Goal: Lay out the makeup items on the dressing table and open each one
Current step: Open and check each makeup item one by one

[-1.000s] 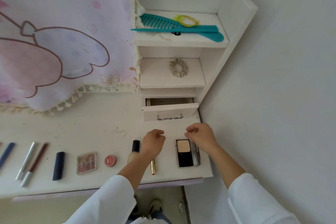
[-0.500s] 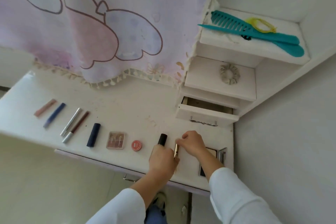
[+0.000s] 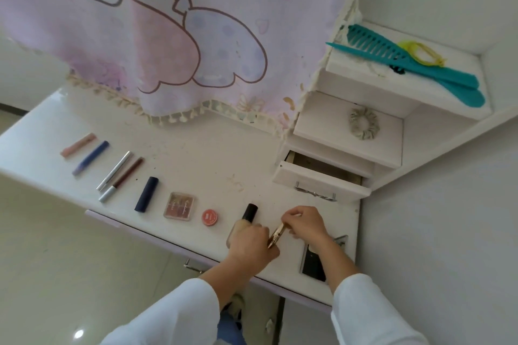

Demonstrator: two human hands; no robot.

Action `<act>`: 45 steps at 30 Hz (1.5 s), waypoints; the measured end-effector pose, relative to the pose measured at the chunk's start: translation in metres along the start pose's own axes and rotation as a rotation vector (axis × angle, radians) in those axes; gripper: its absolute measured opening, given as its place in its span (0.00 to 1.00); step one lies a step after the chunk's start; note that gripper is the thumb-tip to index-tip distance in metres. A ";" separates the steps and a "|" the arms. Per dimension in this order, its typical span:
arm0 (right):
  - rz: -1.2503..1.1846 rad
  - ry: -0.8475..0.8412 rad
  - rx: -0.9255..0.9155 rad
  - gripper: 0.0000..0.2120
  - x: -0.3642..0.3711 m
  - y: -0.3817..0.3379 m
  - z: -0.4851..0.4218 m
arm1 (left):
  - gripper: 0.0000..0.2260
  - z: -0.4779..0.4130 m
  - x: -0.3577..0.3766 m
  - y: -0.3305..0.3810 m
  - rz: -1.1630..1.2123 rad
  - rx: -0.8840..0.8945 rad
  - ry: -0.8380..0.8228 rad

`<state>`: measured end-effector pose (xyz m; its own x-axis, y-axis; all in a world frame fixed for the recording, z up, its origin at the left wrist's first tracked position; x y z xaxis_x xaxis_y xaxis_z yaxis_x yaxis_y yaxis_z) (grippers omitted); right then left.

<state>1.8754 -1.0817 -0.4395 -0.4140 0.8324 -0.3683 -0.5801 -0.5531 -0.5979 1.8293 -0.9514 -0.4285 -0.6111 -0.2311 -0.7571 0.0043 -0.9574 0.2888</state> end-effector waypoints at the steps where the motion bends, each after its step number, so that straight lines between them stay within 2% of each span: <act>1: -0.036 -0.012 0.006 0.05 -0.005 0.000 0.004 | 0.13 0.002 -0.004 -0.001 0.110 0.013 0.037; 4: -0.104 -0.012 -0.009 0.08 -0.021 -0.005 0.014 | 0.11 0.002 -0.005 -0.010 0.447 -0.005 0.064; 6: -0.116 -0.010 -0.030 0.09 -0.028 -0.009 0.019 | 0.14 0.000 -0.005 -0.009 0.532 -0.002 0.044; 9: -0.084 -0.031 -0.064 0.11 -0.032 -0.015 0.023 | 0.17 0.000 -0.010 -0.003 0.505 0.049 0.038; 14: 0.009 0.008 -0.109 0.15 -0.036 -0.022 0.028 | 0.13 -0.001 -0.013 -0.004 0.559 0.064 0.063; 20: -0.035 -0.125 -0.207 0.01 -0.031 -0.030 0.032 | 0.08 -0.002 -0.016 -0.006 0.591 0.111 0.079; 23: -0.059 -0.139 -0.189 0.04 -0.030 -0.030 0.033 | 0.07 -0.001 -0.019 -0.005 0.593 0.114 0.099; 26: 0.193 -0.066 -0.142 0.18 -0.029 -0.030 0.037 | 0.08 -0.002 -0.020 -0.002 0.570 0.122 0.113; 28: 0.260 -0.024 -0.172 0.18 -0.032 -0.034 0.038 | 0.10 -0.003 -0.018 -0.001 0.557 0.127 0.099; 32: 0.109 -0.152 -0.255 0.03 -0.031 -0.041 0.039 | 0.13 -0.005 -0.016 -0.002 0.567 0.134 0.092; 35: 0.079 -0.168 -0.246 0.02 -0.030 -0.039 0.039 | 0.13 -0.004 -0.016 -0.001 0.561 0.145 0.091; 38: 0.219 -0.054 -0.187 0.16 -0.035 -0.037 0.039 | 0.12 -0.004 -0.014 0.001 0.545 0.159 0.086; 40: 0.268 -0.027 -0.211 0.13 -0.037 -0.040 0.039 | 0.12 -0.004 -0.014 0.001 0.540 0.160 0.077; 42: 0.138 -0.114 -0.241 0.03 -0.036 -0.041 0.038 | 0.11 -0.005 -0.015 -0.001 0.546 0.157 0.079; 45: -0.004 -0.210 -0.223 0.07 -0.033 -0.041 0.037 | 0.12 -0.006 -0.015 -0.003 0.550 0.150 0.083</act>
<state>1.8869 -1.0873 -0.3767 -0.5619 0.7962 -0.2242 -0.4229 -0.5095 -0.7494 1.8432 -0.9460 -0.4211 -0.4864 -0.7065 -0.5141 0.1876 -0.6591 0.7282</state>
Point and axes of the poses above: each hand's wrist, its own z-axis away from the middle knuckle, its own x-axis out of the palm, y = z × x, the point moved 8 cm from there along -z, towards the middle knuckle, and after that the axes turned 9 degrees about -y, right-handed, at the moved point
